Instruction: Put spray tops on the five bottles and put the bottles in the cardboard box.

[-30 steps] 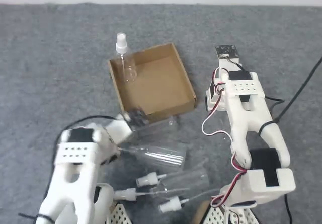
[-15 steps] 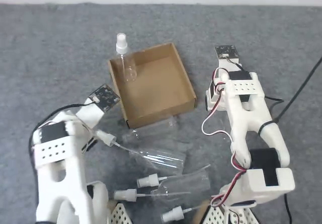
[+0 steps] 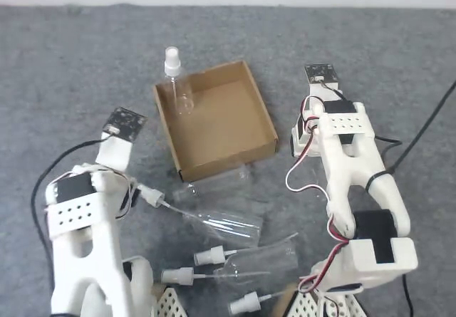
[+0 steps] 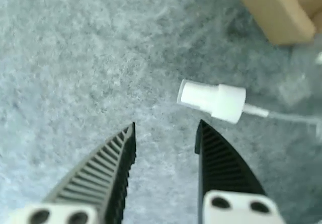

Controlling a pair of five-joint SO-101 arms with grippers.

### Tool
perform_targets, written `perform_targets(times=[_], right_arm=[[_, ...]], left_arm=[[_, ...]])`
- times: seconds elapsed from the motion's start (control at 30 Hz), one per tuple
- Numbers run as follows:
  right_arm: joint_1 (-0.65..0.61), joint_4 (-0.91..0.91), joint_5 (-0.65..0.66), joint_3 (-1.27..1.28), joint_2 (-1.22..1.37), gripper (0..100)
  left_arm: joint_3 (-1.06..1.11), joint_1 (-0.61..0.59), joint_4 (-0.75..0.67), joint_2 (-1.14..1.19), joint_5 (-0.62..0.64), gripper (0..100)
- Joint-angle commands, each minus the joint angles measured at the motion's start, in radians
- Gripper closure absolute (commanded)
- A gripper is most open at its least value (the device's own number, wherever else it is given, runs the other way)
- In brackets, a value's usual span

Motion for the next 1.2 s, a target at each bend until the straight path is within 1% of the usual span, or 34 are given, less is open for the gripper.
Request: perform_targets(times=[0.0,0.07,0.17,0.23,0.3,0.5,0.6,0.73,0.9,1.0,1.17], right_arm=[[0.007,-0.016,0.012,-0.011,-0.065,95.7],[0.007,-0.016,0.012,-0.011,-0.065,95.7],[0.007,-0.016,0.012,-0.011,-0.065,95.7],[0.007,-0.016,0.012,-0.011,-0.065,95.7],[0.007,-0.016,0.012,-0.011,-0.064,95.7],[0.007,-0.016,0.012,-0.011,-0.064,95.7],[0.007,-0.016,0.012,-0.011,-0.064,95.7],[0.007,-0.016,0.012,-0.011,-0.064,95.7],[0.007,-0.016,0.012,-0.011,-0.064,95.7],[0.007,-0.016,0.012,-0.011,-0.064,95.7],[0.007,-0.016,0.012,-0.011,-0.064,95.7]], left_arm=[[-0.087,-0.003,-0.017,0.012,0.232,82],[-0.125,-0.003,0.026,0.012,0.301,82],[-0.193,0.002,0.129,0.014,0.316,82],[-0.22,0.029,0.181,0.014,0.342,82],[-0.222,0.061,0.203,0.014,0.405,82],[-0.174,0.189,0.199,0.014,0.572,82],[-0.176,0.207,0.198,0.014,0.647,82],[-0.165,0.203,0.181,0.014,0.694,82],[-0.108,0.203,0.115,0.014,0.758,82],[-0.102,0.173,0.098,0.014,0.799,82],[-0.105,0.13,0.098,0.015,0.802,82]])
